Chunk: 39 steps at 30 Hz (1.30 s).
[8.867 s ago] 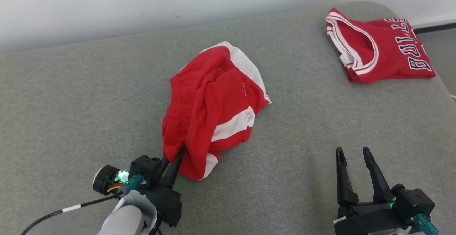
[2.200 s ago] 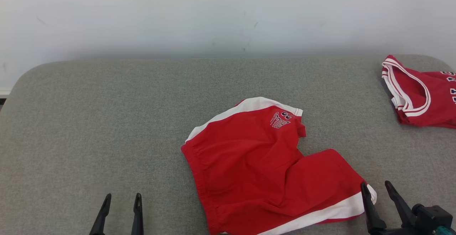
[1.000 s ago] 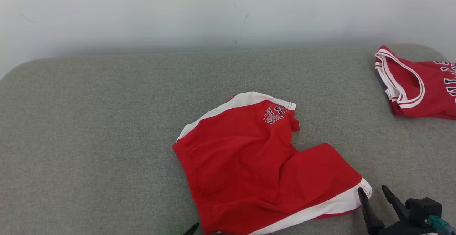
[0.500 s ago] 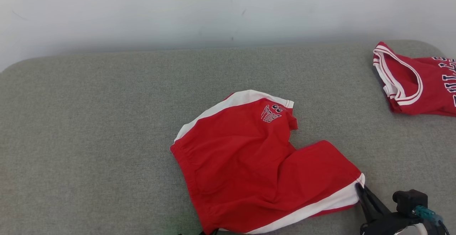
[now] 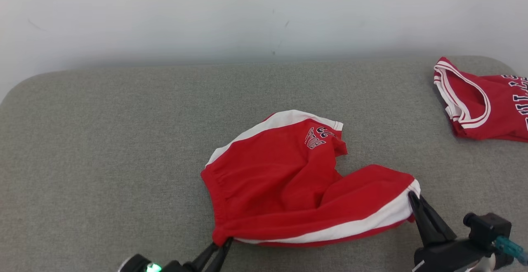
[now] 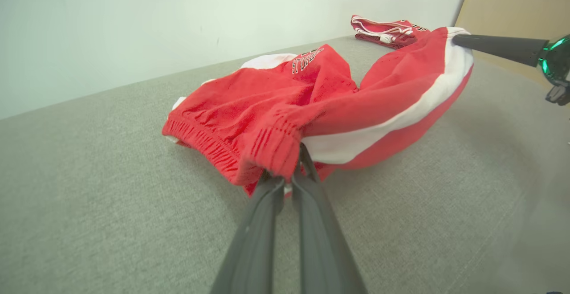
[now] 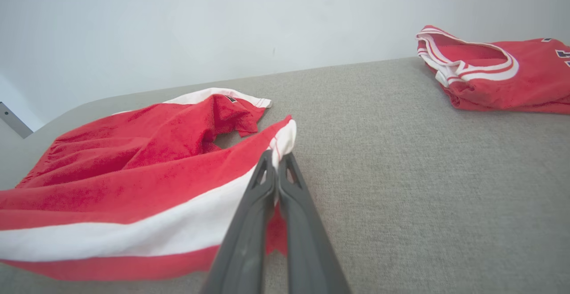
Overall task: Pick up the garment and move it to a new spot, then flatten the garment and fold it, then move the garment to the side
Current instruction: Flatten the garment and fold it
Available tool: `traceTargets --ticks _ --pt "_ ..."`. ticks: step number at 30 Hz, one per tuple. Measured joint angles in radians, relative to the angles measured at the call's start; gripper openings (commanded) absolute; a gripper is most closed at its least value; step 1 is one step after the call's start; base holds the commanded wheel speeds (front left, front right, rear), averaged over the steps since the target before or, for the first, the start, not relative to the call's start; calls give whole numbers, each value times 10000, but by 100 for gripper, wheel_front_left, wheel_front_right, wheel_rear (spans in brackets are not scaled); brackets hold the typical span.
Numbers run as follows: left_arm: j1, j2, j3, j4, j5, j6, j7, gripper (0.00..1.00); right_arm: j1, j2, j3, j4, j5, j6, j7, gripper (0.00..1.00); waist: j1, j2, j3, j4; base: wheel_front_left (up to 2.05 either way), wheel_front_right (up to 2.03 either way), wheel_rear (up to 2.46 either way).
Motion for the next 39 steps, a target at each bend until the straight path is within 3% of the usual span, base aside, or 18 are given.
traceTargets --ticks 5,10,19,20,25,39 --pt "-1184 525 -2 -412 -173 0 0 0 -902 -13 58 -857 217 0 462 0 0 0 105 -40 0 0 0" --pt "-3479 1348 -462 -382 -924 0 148 0 -2581 -42 67 -932 481 0 888 0 1 0 491 -103 0 0 0" --pt "-9048 2790 -1452 25 -3260 -6 1294 0 -7440 -12 117 90 1162 0 1818 0 2 1 1906 -228 0 0 0" --pt "-10306 2932 -1691 280 -3634 -6 1505 0 -8630 2 144 401 1260 0 2011 0 3 1 2310 -260 0 0 0" --pt "-13132 2953 -2399 1269 -4209 -6 1864 0 -11468 207 257 1379 1371 0 2374 0 4 2 3353 -353 0 0 0" --pt "-17850 2767 -3603 3645 -5287 -6 1104 0 -16364 715 1248 3296 1250 0 2000 0 3 3 5359 -743 0 0 0"
